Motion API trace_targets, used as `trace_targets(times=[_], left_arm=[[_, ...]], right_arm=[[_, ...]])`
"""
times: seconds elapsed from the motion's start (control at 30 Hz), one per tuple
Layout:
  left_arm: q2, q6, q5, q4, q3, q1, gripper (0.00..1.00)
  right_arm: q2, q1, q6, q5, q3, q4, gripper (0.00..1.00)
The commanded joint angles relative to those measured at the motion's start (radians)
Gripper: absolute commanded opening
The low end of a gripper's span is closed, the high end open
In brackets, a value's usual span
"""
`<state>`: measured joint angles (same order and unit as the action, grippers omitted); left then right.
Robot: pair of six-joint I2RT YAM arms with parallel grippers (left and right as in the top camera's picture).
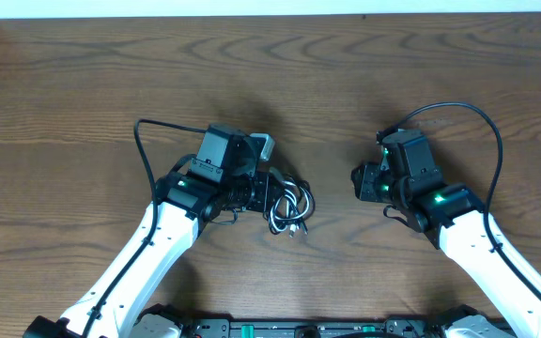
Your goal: Untangle cables
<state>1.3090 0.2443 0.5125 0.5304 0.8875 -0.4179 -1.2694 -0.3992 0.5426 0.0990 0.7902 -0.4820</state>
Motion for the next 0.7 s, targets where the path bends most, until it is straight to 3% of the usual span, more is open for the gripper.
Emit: trace_targets(times=[0.0,0.17,0.4,0.6,0.67], left_arm=[[-0.003,-0.033,-0.085,0.031,0.013,0.000,0.82],[0.012,-0.028,-0.268,0.104,-0.004,0.000,0.86],[0.089,0.050,-0.271,0.104,-0.040,0.000,0.86],[0.220,0.050,-0.271,0.078,-0.047,0.000,0.85],[0.264,0.050,-0.270,0.059,-0.047,0.000,0.78]], right_arm=[[-0.001,0.000,-0.024,-0.031,0.000,-0.028,0.40],[0.000,0.000,-0.024,-0.084,0.000,-0.085,0.40],[0.000,-0.001,-0.024,-0.093,0.000,-0.103,0.41],[0.000,-0.001,-0.024,-0.093,0.000,-0.113,0.41],[0.000,-0.001,-0.024,-0.093,0.000,-0.114,0.41]])
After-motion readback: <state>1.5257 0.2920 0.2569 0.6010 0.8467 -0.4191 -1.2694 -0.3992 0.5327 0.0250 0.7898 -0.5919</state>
